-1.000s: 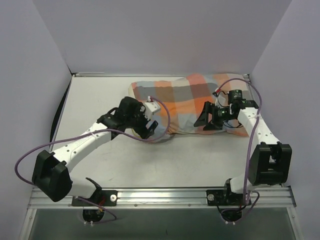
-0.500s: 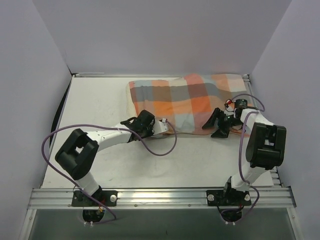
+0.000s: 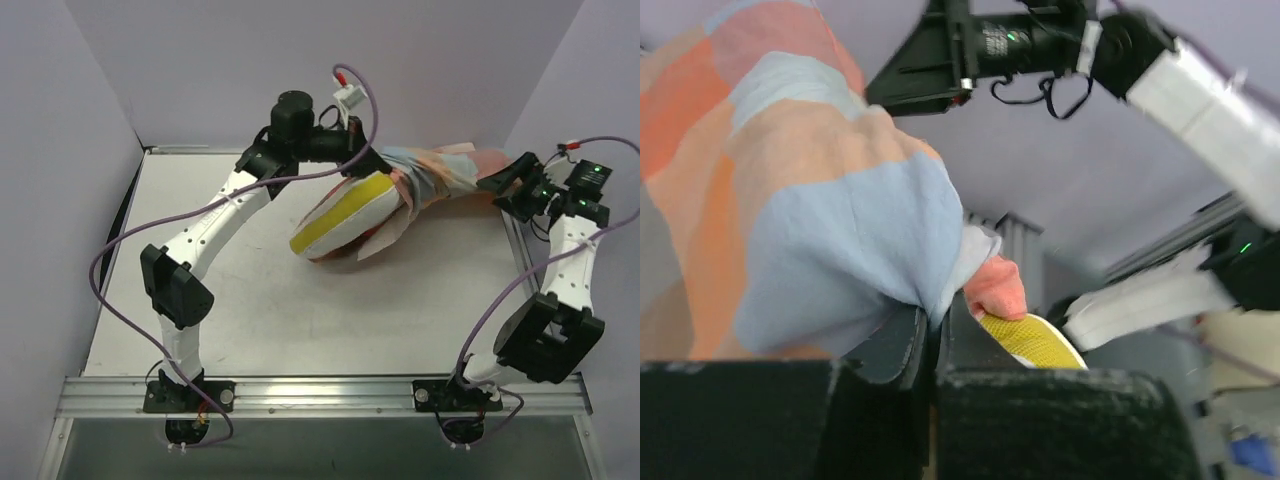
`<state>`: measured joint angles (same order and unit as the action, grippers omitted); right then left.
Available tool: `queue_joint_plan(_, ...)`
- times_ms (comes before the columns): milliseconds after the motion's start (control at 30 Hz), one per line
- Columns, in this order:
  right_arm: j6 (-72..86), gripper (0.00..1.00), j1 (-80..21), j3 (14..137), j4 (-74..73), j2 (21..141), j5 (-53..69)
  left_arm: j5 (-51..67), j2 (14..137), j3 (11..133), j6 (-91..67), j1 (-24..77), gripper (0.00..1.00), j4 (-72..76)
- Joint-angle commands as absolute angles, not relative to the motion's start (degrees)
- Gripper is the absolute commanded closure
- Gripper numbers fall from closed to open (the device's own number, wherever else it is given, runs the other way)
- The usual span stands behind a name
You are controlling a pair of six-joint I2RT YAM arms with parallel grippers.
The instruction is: Put the pillow into the pillowcase
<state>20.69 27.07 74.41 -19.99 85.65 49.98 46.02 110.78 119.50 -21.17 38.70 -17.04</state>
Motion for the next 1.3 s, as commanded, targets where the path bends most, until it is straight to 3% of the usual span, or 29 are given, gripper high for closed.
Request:
queue_joint_plan(0,20.4,0.22,29.8,80.6,-19.6,79.5,51.9,54.8,108.2,118.4,-55.1,30.7,1.00,10.4)
queue_joint_plan(133,17.0,0.17,27.3,84.6,-19.9,79.6,50.4,51.2,102.5,100.3,-59.3,18.9,1.00,12.7)
queue_joint_plan(233,14.0,0.21,22.1,86.1,-24.0,82.5,50.4,50.6,98.5,78.9,-57.8,10.9,1.00,17.2)
queue_joint_plan(333,10.1,0.25,13.8,84.4,-26.5,84.2,48.2,52.5,98.9,66.9,-49.7,6.7,1.00,15.9)
queue_joint_plan(400,8.4,0.27,8.6,83.8,-27.1,85.4,45.1,49.7,100.4,67.4,-33.3,5.5,0.92,0.1)
queue_joint_plan(433,6.3,0.29,3.2,84.0,-27.1,86.0,44.1,49.5,102.0,67.8,-29.9,5.4,0.81,-3.6)
queue_joint_plan(467,5.3,0.30,0.7,84.5,-27.8,87.5,42.8,49.0,102.6,69.1,-27.4,4.6,0.61,-7.6)
queue_joint_plan(567,1.3,0.36,-9.1,88.0,-28.7,91.4,38.0,43.6,102.9,72.9,-20.5,2.6,0.44,-13.2)
queue_joint_plan(667,-4.4,0.36,-18.3,92.5,-30.2,96.0,32.2,39.7,102.9,76.2,-15.4,0.4,0.38,-19.7)
queue_joint_plan(700,-6.2,0.35,-20.4,93.6,-30.8,97.3,30.3,39.6,102.9,77.3,-14.1,-2.4,0.31,-21.0)
queue_joint_plan(800,-12.9,0.33,-27.0,97.4,-33.0,101.5,25.1,40.6,99.9,75.5,-12.3,-4.1,0.27,-25.6)
queue_joint_plan(833,-14.1,0.32,-28.5,98.0,-33.4,102.2,24.0,41.1,98.7,74.1,-12.3,-4.4,0.17,-26.0)
queue_joint_plan(900,-17.7,0.30,-32.1,98.4,-33.7,104.4,21.0,42.6,95.8,70.2,-12.7,-4.6,0.11,-26.1)
queue_joint_plan(1133,-25.2,0.33,-38.0,98.4,-36.7,110.5,14.5,46.4,86.0,56.6,-18.7,-5.6,0.10,-22.5)
queue_joint_plan(1267,-26.8,0.45,-38.4,97.3,-37.1,112.3,11.4,46.6,83.8,54.6,-19.6,-6.1,0.10,-21.2)
